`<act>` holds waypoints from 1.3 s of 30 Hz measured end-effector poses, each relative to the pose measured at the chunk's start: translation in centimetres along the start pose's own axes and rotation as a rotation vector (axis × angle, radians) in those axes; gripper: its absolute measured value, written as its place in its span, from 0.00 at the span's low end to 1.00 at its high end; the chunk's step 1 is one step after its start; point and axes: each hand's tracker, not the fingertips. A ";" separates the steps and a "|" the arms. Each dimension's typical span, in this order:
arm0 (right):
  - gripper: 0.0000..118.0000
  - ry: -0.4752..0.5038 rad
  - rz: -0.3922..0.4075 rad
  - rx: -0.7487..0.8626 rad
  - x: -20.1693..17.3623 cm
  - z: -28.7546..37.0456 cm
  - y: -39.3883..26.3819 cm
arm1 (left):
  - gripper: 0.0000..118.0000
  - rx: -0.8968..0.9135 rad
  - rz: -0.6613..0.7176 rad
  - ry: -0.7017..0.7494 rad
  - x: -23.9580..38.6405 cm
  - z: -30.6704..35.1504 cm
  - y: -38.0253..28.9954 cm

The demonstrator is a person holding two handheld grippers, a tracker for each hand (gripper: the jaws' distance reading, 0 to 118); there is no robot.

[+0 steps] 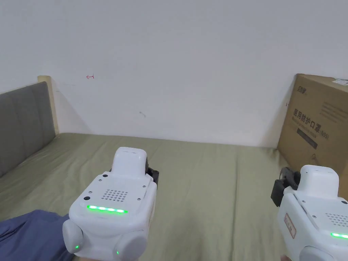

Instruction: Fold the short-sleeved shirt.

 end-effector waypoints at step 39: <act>0.00 0.640 0.127 -0.327 -21.4 -8.0 -7.8 | 0.90 -1.130 0.461 0.228 -38.3 -7.8 -21.3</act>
